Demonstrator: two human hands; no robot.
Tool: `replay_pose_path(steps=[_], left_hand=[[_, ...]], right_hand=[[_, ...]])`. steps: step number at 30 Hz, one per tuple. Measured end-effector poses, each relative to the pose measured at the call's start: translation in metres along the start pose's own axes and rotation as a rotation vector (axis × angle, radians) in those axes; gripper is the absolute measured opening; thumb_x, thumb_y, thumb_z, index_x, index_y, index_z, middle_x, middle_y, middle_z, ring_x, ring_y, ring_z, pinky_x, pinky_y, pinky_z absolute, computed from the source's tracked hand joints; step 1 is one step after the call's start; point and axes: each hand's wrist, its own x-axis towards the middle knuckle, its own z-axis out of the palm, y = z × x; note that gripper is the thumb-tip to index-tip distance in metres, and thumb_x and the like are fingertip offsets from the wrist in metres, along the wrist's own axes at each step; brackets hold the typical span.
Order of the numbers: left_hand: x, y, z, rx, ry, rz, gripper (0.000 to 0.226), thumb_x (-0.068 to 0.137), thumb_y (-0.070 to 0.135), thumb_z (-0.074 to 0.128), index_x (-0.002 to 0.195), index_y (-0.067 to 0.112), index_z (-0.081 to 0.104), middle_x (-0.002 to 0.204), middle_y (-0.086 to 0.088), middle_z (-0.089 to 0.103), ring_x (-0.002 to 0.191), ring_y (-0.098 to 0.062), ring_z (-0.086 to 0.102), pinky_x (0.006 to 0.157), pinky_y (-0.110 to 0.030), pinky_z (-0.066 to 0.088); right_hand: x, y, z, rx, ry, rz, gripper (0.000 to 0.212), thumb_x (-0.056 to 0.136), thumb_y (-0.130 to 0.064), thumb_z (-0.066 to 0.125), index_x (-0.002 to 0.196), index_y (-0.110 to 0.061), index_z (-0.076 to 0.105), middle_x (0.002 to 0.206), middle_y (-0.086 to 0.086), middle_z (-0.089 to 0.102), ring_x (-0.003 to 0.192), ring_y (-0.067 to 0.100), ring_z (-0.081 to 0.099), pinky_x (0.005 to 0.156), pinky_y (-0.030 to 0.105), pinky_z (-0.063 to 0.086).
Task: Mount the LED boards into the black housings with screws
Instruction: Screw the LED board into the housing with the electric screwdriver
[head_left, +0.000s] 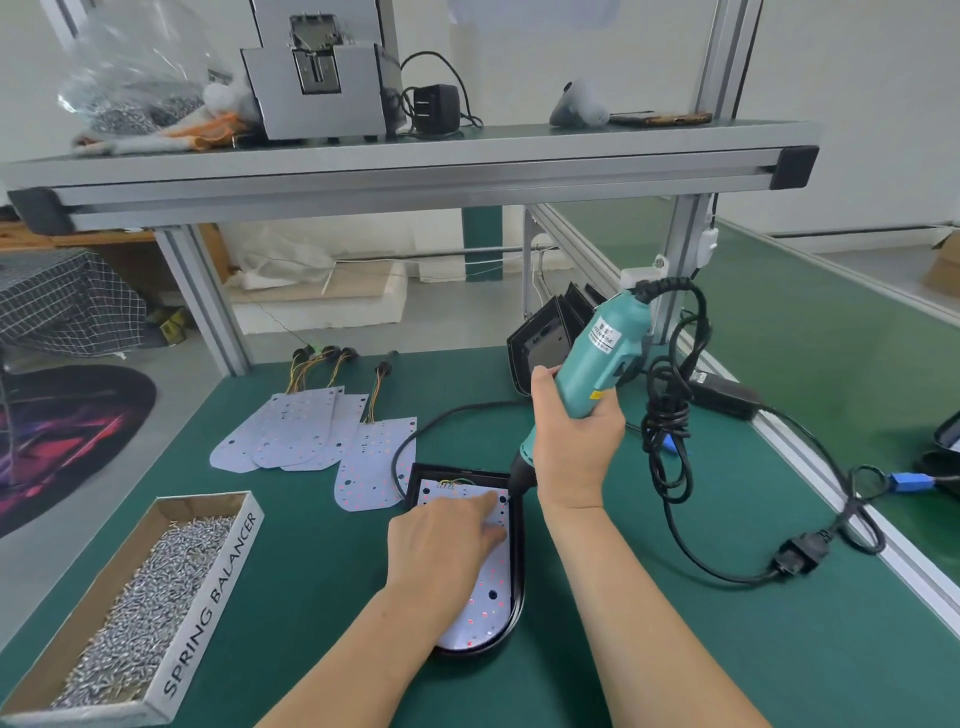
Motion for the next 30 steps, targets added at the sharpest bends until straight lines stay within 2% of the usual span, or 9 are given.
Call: replay_pose_path(steps=[5,9,12,16,19,21,26,30], left_hand=[[0.002,0.0,0.0,-0.004,-0.018,0.01,0.027,0.096,0.05,0.045,0.118,0.036,0.054,0.096,0.0,0.068,0.092,-0.024,0.062,0.064,-0.029,0.036],[0.003,0.001,0.001,-0.008,-0.031,0.007,0.025,0.097,0.048,0.045,0.117,0.036,0.054,0.099,0.0,0.069,0.095,-0.024,0.063,0.065,-0.03,0.036],[0.003,0.001,0.001,-0.01,-0.026,0.007,0.023,0.096,0.048,0.045,0.111,0.032,0.054,0.095,0.0,0.068,0.092,-0.024,0.062,0.063,-0.03,0.034],[0.004,0.0,0.002,-0.015,-0.021,0.01,0.023,0.096,0.047,0.046,0.113,0.035,0.055,0.097,-0.001,0.068,0.093,-0.025,0.062,0.066,-0.03,0.038],[0.004,0.0,0.003,0.004,0.003,0.012,0.022,0.096,0.046,0.045,0.109,0.031,0.054,0.092,-0.001,0.067,0.079,-0.025,0.054,0.063,-0.03,0.034],[0.004,0.0,0.003,0.009,0.006,0.013,0.021,0.096,0.045,0.044,0.109,0.032,0.053,0.091,-0.001,0.066,0.077,-0.024,0.05,0.062,-0.03,0.033],[0.005,-0.001,0.005,0.013,0.008,0.036,0.027,0.097,0.046,0.044,0.121,0.039,0.053,0.096,0.0,0.068,0.091,-0.024,0.063,0.063,-0.03,0.033],[0.006,0.0,0.005,0.023,-0.001,0.042,0.029,0.097,0.044,0.044,0.124,0.041,0.053,0.093,0.0,0.067,0.089,-0.024,0.063,0.062,-0.03,0.032]], right_hand=[[-0.002,0.008,0.0,-0.082,-0.031,-0.034,0.018,0.076,-0.036,0.072,0.072,-0.024,0.059,0.059,-0.01,0.055,0.054,0.013,0.049,0.054,0.032,0.048],[-0.003,0.012,0.001,-0.107,-0.031,-0.04,0.023,0.076,-0.034,0.072,0.072,-0.018,0.057,0.057,-0.01,0.052,0.052,0.012,0.046,0.054,0.032,0.047],[-0.003,0.014,0.002,-0.121,-0.047,-0.04,0.022,0.078,-0.031,0.073,0.071,-0.019,0.056,0.057,-0.011,0.052,0.052,0.012,0.045,0.054,0.032,0.046],[-0.005,0.016,0.004,-0.134,-0.07,-0.048,0.023,0.078,-0.03,0.073,0.073,-0.015,0.057,0.059,-0.008,0.053,0.054,0.014,0.048,0.057,0.04,0.05],[-0.005,0.016,0.006,-0.136,-0.086,-0.062,0.03,0.077,-0.035,0.072,0.073,-0.011,0.055,0.058,-0.007,0.051,0.054,0.016,0.046,0.057,0.043,0.049],[-0.006,0.016,0.008,-0.143,-0.104,-0.071,0.033,0.076,-0.038,0.071,0.072,-0.011,0.053,0.056,-0.009,0.049,0.052,0.015,0.044,0.055,0.041,0.047],[-0.005,0.019,0.009,-0.155,-0.17,-0.063,0.034,0.074,-0.042,0.07,0.065,-0.023,0.043,0.051,-0.014,0.043,0.047,0.008,0.038,0.048,0.024,0.038],[-0.004,0.02,0.012,-0.166,-0.187,-0.023,0.034,0.073,-0.041,0.068,0.063,-0.027,0.039,0.05,-0.014,0.04,0.047,0.011,0.036,0.047,0.028,0.038]])
